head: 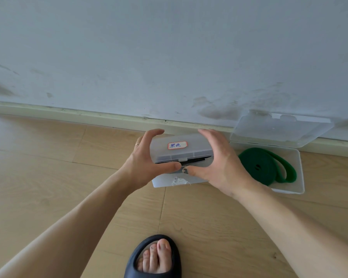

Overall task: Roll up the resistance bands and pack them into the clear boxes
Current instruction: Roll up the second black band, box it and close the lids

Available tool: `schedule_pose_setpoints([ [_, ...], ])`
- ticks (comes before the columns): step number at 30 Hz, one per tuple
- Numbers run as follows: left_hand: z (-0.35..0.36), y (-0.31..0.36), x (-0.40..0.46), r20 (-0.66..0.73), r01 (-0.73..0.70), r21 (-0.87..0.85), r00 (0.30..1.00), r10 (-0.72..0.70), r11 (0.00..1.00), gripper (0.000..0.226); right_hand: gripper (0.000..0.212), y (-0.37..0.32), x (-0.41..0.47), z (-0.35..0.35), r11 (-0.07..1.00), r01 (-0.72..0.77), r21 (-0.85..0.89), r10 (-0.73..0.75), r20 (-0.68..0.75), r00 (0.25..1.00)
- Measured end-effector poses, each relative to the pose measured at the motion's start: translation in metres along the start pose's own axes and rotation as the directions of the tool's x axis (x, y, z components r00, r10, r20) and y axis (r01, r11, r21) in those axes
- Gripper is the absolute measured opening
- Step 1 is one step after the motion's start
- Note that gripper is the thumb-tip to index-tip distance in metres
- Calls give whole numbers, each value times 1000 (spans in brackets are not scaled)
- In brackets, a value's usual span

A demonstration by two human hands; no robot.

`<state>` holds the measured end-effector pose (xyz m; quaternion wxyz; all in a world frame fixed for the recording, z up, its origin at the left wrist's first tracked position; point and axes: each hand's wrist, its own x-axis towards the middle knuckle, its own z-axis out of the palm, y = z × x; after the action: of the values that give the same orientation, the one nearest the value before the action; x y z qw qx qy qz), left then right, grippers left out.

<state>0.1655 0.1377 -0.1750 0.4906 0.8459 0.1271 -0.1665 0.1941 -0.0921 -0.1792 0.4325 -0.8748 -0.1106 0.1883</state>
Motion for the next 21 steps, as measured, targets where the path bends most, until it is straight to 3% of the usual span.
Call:
schedule_pose_setpoints([
  [4,0,2,-1,4,41,-120,999,-41,992,86,68,-1,1,0,999,-22,-33,23,27,999],
  [7,1,7,0,-8,41,-142,999,-43,989,73,62,-3,3,1,999,-31,-21,31,11,999],
  [12,0,1,0,-45,-61,70,997,64,996,44,59,-3,7,3,999,-22,-29,22,-18,1000],
  [16,0,-1,1,-107,-149,241,978,179,959,45,56,-4,9,1,1000,-10,-26,10,-8,1000],
  [21,-1,-4,1,-62,-221,392,962,265,893,50,53,-3,11,1,999,5,-32,-5,-3,1000],
])
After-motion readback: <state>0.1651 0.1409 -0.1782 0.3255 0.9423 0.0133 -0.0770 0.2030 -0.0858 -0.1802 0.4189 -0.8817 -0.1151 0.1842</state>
